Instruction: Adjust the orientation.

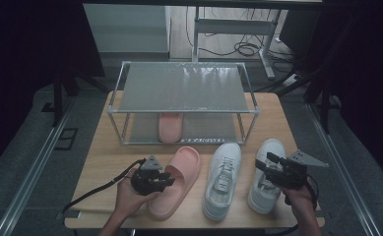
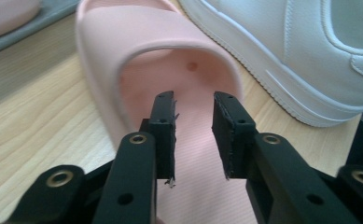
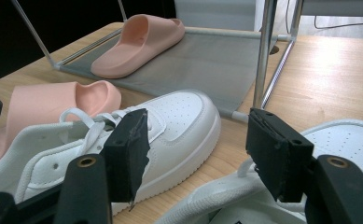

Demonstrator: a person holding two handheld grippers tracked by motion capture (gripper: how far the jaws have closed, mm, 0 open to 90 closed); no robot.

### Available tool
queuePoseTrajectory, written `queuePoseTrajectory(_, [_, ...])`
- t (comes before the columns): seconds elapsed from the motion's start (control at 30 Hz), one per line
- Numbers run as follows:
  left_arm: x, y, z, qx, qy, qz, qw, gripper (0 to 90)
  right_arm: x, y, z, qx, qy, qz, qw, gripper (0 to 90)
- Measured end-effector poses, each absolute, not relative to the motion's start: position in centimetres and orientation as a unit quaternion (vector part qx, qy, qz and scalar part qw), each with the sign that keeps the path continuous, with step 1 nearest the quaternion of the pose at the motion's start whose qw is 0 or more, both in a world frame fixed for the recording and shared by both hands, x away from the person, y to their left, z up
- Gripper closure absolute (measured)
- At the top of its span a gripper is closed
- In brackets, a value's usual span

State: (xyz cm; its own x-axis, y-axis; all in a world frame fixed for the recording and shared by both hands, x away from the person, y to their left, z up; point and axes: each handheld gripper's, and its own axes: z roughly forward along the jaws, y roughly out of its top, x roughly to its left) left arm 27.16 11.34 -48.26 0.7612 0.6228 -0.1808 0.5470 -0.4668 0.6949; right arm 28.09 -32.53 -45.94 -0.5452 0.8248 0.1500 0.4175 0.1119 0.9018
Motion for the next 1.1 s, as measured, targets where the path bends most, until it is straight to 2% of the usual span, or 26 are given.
queuePoseTrajectory(0.43, [27.1,10.2,-49.1,0.852,0.345,0.007,0.395,63.6,28.1,-32.3,-46.1,0.432,0.721,0.504,0.198,39.6])
queuePoseTrajectory(0.6, [26.7,8.9,-49.1,0.863,0.329,0.012,0.384,62.8,28.1,-32.3,-46.1,0.432,0.722,0.504,0.197,39.6])
queuePoseTrajectory(0.83, [26.4,9.1,-48.5,0.857,0.332,0.006,0.394,70.4,28.1,-32.4,-46.0,0.431,0.721,0.505,0.198,39.6])
queuePoseTrajectory(0.93, [26.2,9.1,-48.2,0.849,0.327,-0.016,0.416,72.7,28.1,-32.3,-46.1,0.432,0.721,0.504,0.198,39.6])
queuePoseTrajectory(1.1, [26.2,8.7,-48.6,0.854,0.322,-0.029,0.408,78.4,28.1,-32.2,-46.1,0.430,0.723,0.504,0.197,39.6])
